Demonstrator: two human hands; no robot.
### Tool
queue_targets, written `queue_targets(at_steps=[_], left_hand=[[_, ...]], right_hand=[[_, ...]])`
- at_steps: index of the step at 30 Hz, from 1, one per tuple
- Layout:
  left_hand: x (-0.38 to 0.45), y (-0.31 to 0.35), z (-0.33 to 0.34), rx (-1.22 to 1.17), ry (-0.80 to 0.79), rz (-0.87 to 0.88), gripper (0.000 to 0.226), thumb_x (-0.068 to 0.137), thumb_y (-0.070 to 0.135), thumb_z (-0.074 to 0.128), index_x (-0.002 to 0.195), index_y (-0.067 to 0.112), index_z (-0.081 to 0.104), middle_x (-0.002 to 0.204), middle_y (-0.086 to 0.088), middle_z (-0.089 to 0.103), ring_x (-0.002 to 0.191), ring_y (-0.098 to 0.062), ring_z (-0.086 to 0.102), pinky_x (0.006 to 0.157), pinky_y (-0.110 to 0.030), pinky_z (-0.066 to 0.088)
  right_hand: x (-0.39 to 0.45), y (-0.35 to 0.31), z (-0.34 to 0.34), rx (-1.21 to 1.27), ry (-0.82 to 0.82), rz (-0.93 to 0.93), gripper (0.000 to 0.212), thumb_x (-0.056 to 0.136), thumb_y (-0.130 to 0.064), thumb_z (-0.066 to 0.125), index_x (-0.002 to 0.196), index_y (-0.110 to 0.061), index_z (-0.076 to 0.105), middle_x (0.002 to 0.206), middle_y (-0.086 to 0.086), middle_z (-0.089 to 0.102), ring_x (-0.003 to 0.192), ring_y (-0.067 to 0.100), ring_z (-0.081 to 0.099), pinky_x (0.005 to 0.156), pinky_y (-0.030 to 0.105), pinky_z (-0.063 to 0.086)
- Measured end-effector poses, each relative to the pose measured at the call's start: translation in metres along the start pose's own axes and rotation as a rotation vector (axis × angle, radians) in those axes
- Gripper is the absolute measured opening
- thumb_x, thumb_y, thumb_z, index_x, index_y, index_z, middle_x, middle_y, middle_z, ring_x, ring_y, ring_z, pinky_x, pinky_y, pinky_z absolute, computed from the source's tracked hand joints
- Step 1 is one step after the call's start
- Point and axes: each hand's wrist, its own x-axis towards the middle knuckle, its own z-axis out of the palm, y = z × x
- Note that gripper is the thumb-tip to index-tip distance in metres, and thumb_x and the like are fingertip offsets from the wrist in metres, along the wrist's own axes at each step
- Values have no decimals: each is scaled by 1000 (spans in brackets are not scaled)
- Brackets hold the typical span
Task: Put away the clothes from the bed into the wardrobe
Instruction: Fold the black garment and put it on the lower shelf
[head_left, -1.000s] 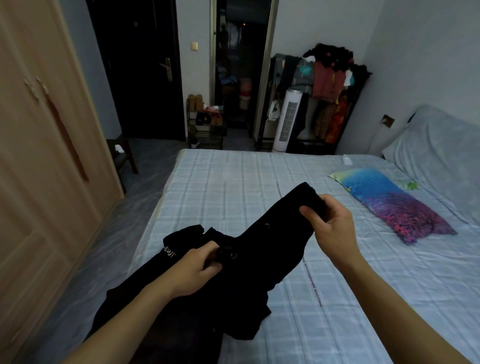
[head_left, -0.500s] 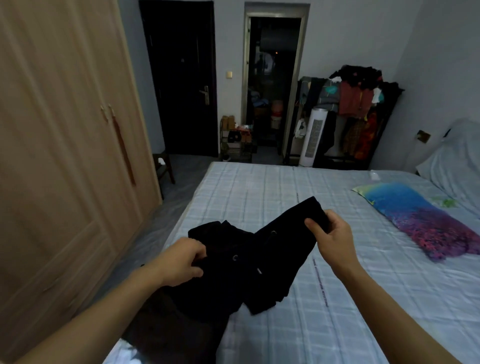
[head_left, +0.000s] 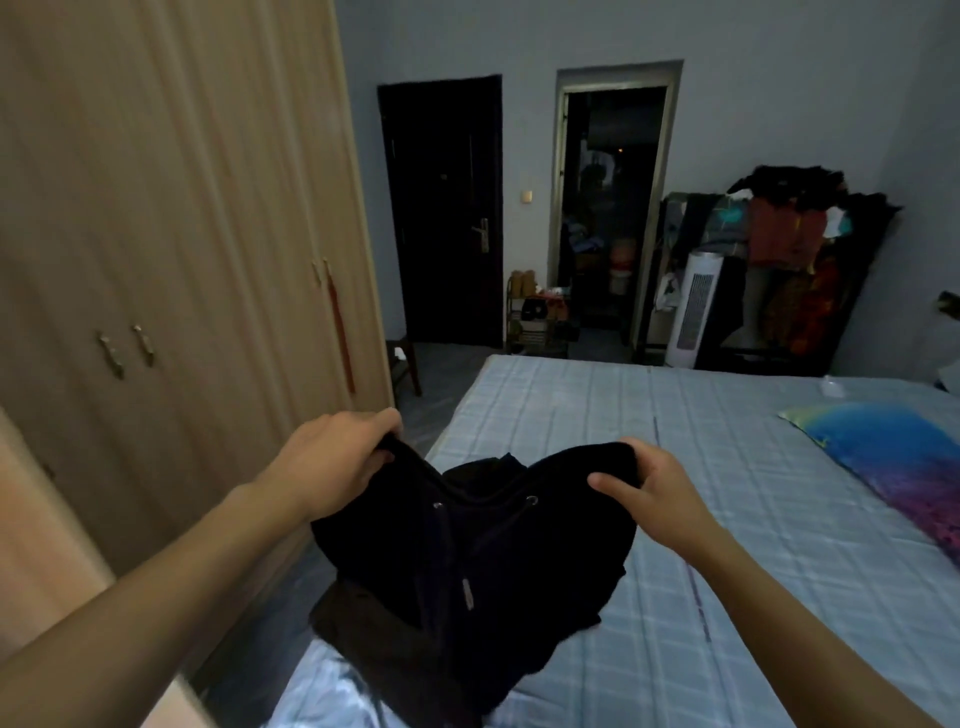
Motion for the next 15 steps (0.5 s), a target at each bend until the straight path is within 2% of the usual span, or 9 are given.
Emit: queue_targets(at_steps=[3, 9, 15], left_hand=[[-14, -18, -28, 18, 8, -1, 11, 96, 27, 58, 100, 25, 48, 99, 5, 66, 90, -21, 64, 71, -38, 48], [-56, -81, -70, -8, 21, -73, 17, 85, 10, 69, 94, 21, 60, 92, 14, 59, 90, -13, 62, 71, -26, 39], [-85, -153, -108, 32, 67, -281, 18, 84, 12, 65, 89, 25, 54, 89, 6, 62, 91, -21, 65, 73, -36, 51]], right_hand=[[6, -24, 10, 13, 38, -45, 9, 87, -15, 75, 84, -15, 66, 75, -3, 70, 73, 16, 70, 63, 28, 55], [28, -100, 42, 98, 208, -160, 8, 89, -11, 72, 87, -15, 66, 80, -1, 69, 75, 7, 68, 64, 19, 53], [50, -184, 91, 162, 249, -305, 8, 90, -10, 71, 93, -16, 66, 86, -5, 71, 81, 4, 69, 68, 18, 55]])
